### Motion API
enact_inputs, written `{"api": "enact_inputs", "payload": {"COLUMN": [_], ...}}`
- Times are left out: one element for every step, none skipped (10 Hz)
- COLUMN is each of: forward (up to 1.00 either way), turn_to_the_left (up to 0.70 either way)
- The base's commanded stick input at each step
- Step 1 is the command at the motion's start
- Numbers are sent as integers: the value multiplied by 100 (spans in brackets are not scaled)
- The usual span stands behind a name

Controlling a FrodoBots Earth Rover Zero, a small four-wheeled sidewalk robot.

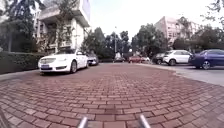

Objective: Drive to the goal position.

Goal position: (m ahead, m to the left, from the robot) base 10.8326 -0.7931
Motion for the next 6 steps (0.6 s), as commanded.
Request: {"api": "enact_inputs", "payload": {"forward": [0, 0, 0, 0, 0, 0], "turn_to_the_left": [45, 45, 45, 45, 45, 0]}}
